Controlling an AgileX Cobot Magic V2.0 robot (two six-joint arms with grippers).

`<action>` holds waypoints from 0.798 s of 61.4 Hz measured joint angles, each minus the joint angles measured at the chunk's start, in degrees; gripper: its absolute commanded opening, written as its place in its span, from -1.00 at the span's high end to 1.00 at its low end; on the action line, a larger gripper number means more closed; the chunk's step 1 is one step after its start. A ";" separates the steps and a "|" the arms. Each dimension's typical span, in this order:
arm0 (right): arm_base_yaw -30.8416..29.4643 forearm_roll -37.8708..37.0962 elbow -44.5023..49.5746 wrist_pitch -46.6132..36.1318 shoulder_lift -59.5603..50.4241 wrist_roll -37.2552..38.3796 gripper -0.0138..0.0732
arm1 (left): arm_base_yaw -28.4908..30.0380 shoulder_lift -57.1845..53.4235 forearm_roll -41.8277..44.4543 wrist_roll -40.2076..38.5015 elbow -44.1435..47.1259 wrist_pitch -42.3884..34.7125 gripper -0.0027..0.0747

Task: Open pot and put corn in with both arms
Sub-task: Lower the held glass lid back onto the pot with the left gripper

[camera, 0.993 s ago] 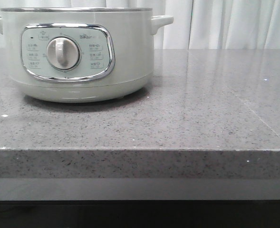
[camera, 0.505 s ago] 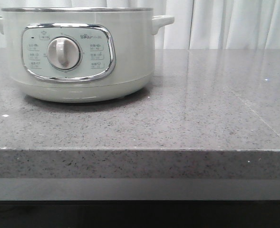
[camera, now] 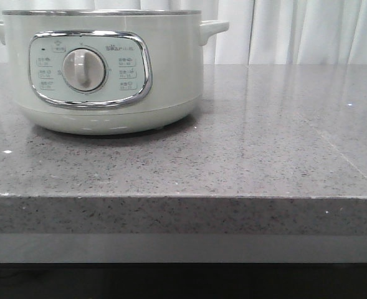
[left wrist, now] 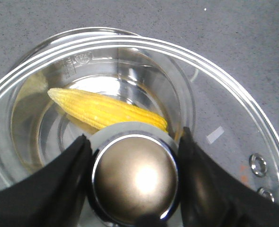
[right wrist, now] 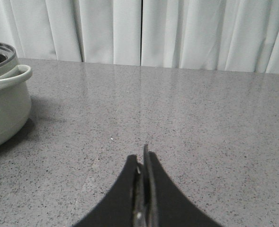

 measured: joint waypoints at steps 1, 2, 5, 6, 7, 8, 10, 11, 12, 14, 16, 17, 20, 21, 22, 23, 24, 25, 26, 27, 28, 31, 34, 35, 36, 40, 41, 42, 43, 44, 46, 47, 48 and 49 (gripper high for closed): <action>0.00 0.00 0.00 0.00 0.00 0.00 0.84 | 0.00 1.01 0.16 0.00 -0.90 0.31 0.63; 0.00 0.00 0.00 0.00 0.00 0.00 0.84 | 0.00 2.47 0.41 0.00 -2.20 0.71 0.63; 0.00 0.00 0.00 0.00 0.00 0.00 0.84 | 0.00 5.71 0.78 0.00 -4.96 1.50 0.63; 0.00 0.00 0.00 0.00 0.00 0.00 0.84 | 0.00 6.57 0.79 0.00 -5.72 1.63 0.63; 0.00 0.00 0.00 0.00 0.00 0.00 0.84 | 0.00 7.40 0.79 0.00 -6.07 1.76 0.63; 0.00 0.00 0.00 0.00 0.00 0.00 0.84 | 0.00 8.59 1.00 0.00 -7.41 1.87 0.63; 0.00 0.00 0.00 0.00 0.00 0.00 0.84 | 0.00 10.46 1.13 0.00 -8.99 1.85 0.63; 0.00 0.00 0.00 0.00 0.00 0.00 0.84 | 0.00 11.16 1.16 0.00 -9.62 1.85 0.63; 0.00 0.00 0.00 0.00 0.00 0.00 0.84 | 0.00 12.15 1.16 0.00 -10.21 1.85 0.63; 0.00 0.00 0.00 0.00 0.00 0.00 0.84 | 0.00 13.37 1.16 0.11 -11.31 1.85 0.63; 0.00 0.00 0.00 0.00 0.00 0.00 0.84 | 0.00 14.78 1.16 0.09 -12.57 1.85 0.63; 0.00 0.00 0.00 0.00 0.00 0.00 0.84 | 0.00 15.30 1.16 0.09 -13.29 1.85 0.63; 0.00 0.00 0.00 0.00 0.00 0.00 0.84 | 0.00 16.98 1.16 0.09 -14.41 1.85 0.63; 0.00 0.00 0.00 0.00 0.00 0.00 0.84 | 0.00 17.39 1.16 0.09 -14.99 1.85 0.63; 0.00 0.00 0.00 0.00 0.00 0.00 0.84 | 0.00 18.02 1.16 0.09 -15.36 1.85 0.63; 0.00 0.00 0.00 0.00 0.00 0.00 0.84 | 0.00 18.39 1.16 0.09 -15.83 1.85 0.63; 0.00 0.00 0.00 0.00 0.00 0.00 0.84 | 0.00 18.76 1.16 0.09 -16.10 1.85 0.63; 0.00 0.00 0.00 0.00 0.00 0.00 0.84 | 0.00 19.09 1.16 0.09 -16.38 1.88 0.63; 0.00 0.00 0.00 0.00 0.00 0.00 0.84 | 0.00 19.40 1.16 0.09 -16.71 1.88 0.63; 0.00 0.00 0.00 0.00 0.00 0.00 0.84 | 0.00 19.86 1.16 0.09 -16.90 1.88 0.63; 0.00 0.00 0.00 0.00 0.00 0.00 0.84 | 0.00 20.11 1.18 0.09 -17.06 1.88 0.63; 0.00 0.00 0.00 0.00 0.00 0.00 0.84 | 0.00 20.96 1.18 0.09 -17.36 1.88 0.63; 0.00 0.00 0.00 0.00 0.00 0.00 0.84 | 0.00 21.40 1.18 0.09 -17.46 2.00 0.63; 0.00 0.00 0.00 0.00 0.00 0.00 0.84 | 0.00 21.57 1.18 0.09 -17.46 1.99 0.63; 0.00 0.00 0.00 0.00 0.00 0.00 0.84 | 0.00 21.69 1.18 0.09 -17.56 1.99 0.63; 0.00 0.00 0.00 0.00 0.00 0.00 0.84 | 0.00 21.90 1.28 0.09 -17.51 2.13 0.63; 0.00 0.00 0.00 0.00 0.00 0.00 0.84 | 0.00 21.95 1.28 0.09 -17.51 2.21 0.63; 0.00 0.00 0.00 0.00 0.00 0.00 0.84 | 0.00 21.95 1.28 0.09 -17.51 2.21 0.63; 0.00 0.00 0.00 0.00 0.00 0.00 0.84 | 0.00 21.95 1.39 0.09 -17.51 2.21 0.63; 0.00 0.00 0.00 0.00 0.00 0.00 0.84 | 0.00 21.95 1.39 0.09 -17.51 2.21 0.63; 0.00 0.00 0.00 0.00 0.00 0.00 0.84 | 0.12 21.95 1.39 0.09 -17.60 2.21 0.63; 0.00 0.00 0.00 0.00 0.00 0.00 0.84 | 0.24 21.95 1.39 0.09 -17.60 2.21 0.63; 0.00 0.00 0.00 0.00 0.00 0.00 0.84 | 0.22 21.95 1.26 0.09 -17.60 2.21 0.63; 0.00 0.00 0.00 0.00 0.00 0.00 0.84 | 0.37 21.95 1.26 0.09 -17.60 2.21 0.63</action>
